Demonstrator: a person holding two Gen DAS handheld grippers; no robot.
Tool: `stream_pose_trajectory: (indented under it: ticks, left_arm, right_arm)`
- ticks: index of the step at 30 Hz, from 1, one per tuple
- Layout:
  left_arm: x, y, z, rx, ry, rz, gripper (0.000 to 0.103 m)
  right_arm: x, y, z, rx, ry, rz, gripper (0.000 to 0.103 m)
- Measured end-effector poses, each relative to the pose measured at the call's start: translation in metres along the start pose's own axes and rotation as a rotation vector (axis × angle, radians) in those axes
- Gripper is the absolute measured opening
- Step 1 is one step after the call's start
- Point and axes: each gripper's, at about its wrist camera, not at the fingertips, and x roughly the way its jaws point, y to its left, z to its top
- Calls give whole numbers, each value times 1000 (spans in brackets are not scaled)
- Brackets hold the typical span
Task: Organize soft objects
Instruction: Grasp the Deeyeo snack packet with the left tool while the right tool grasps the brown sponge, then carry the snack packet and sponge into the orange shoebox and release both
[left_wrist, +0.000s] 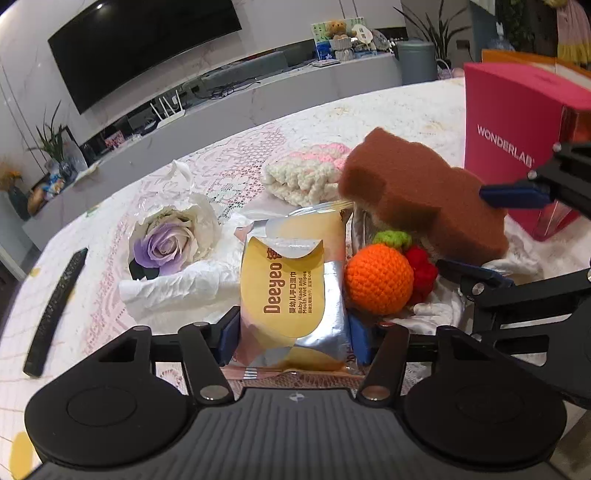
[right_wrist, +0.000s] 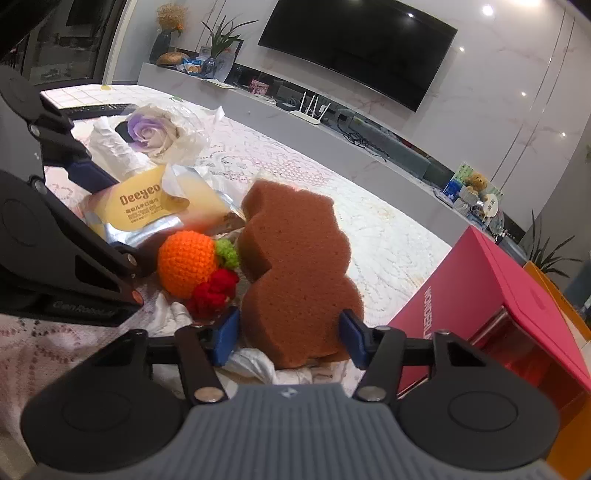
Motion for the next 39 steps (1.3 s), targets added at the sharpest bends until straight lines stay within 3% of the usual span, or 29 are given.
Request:
stream_pose_trajectory:
  ticks: [6, 11, 19, 24, 35, 39]
  left_arm:
    - [-14, 7, 1, -49, -53, -10, 59]
    - [-27, 13, 2, -102, -100, -7, 58]
    - [-56, 28, 5, -207, -185, -39, 58]
    - [-69, 24, 2, -200, -187, -98, 58]
    - [-97, 15, -3, -207, -253, -72, 58]
    - [-112, 13, -2, -262, -267, -65, 58]
  right_arm:
    - [-12, -7, 4, 59, -37, 13, 43]
    - [-23, -5, 4, 65, -72, 25, 39]
    - [-45, -4, 5, 94, -156, 20, 38]
    - [-55, -2, 0, 106, -153, 38, 38]
    - [-93, -5, -6, 126, -190, 30, 38]
    - [-116, -10, -8, 161, -209, 29, 38]
